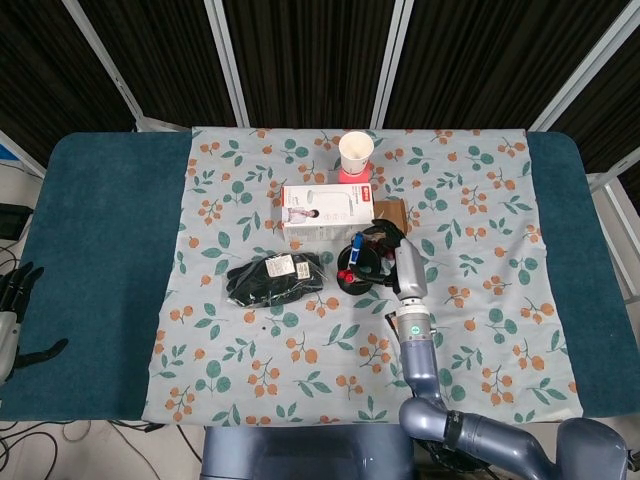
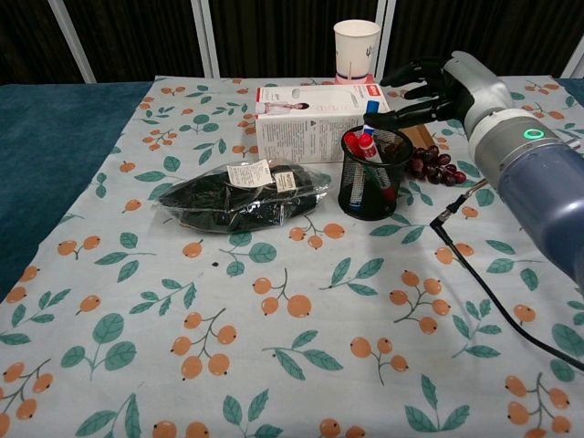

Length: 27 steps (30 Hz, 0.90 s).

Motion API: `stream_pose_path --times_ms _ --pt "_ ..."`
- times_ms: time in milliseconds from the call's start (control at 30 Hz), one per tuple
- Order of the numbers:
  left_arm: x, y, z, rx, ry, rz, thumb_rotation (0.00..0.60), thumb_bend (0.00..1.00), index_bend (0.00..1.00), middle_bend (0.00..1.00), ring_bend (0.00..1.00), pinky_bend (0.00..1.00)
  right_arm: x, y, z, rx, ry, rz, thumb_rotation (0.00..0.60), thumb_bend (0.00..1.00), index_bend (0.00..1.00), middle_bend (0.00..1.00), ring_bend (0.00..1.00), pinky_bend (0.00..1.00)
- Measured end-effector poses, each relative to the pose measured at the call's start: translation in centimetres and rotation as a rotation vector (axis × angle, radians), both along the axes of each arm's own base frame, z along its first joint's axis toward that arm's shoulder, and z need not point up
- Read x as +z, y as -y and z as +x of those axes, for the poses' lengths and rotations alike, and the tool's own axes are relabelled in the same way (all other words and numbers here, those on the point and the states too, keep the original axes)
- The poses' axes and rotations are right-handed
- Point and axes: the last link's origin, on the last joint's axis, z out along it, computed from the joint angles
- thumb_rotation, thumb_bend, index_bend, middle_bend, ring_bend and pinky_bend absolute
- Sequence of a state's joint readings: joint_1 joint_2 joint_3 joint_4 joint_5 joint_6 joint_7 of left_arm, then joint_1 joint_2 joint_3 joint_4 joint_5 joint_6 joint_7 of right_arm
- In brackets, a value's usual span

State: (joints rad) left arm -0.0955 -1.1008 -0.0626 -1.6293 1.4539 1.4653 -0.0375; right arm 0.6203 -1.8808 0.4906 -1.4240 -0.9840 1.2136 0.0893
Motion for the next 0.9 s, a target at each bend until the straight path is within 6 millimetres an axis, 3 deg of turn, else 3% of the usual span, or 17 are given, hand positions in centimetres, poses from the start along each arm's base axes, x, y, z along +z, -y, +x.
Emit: stream_pose_path --times_ms 167,367,533,700,900 --pt "0.0 0.1 0.0 -0.008 -0.001 -0.002 0.600 0.07 0.00 0.00 0.00 0.00 1.4 -0.8 0.0 0.038 -0.015 -0.014 0.600 0.20 0.32 0.18 0.16 0.26" --pt "0.1 0.2 0.0 -0.018 -0.012 -0.001 0.600 0.07 0.00 0.00 0.00 0.00 4.2 -2.5 -1.6 0.088 -0.101 -0.038 0.600 0.19 0.14 0.07 0.07 0.21" --pt "0.1 0.4 0.0 -0.019 -0.030 -0.005 0.600 0.07 0.00 0.00 0.00 0.00 7.3 -5.3 -5.3 0.140 -0.361 -0.042 0.600 0.11 0.01 0.00 0.00 0.17" --pt "0.1 0.5 0.0 -0.031 -0.060 -0.010 0.600 0.07 0.00 0.00 0.00 0.00 10.8 -9.2 -10.3 0.169 -0.735 -0.020 0.600 0.07 0.00 0.00 0.00 0.16" --pt "0.0 0.7 0.0 -0.038 -0.083 -0.003 0.600 0.07 0.00 0.00 0.00 0.00 13.8 -13.9 -14.2 0.158 -1.009 -0.015 0.600 0.07 0.00 0.00 0.00 0.15"
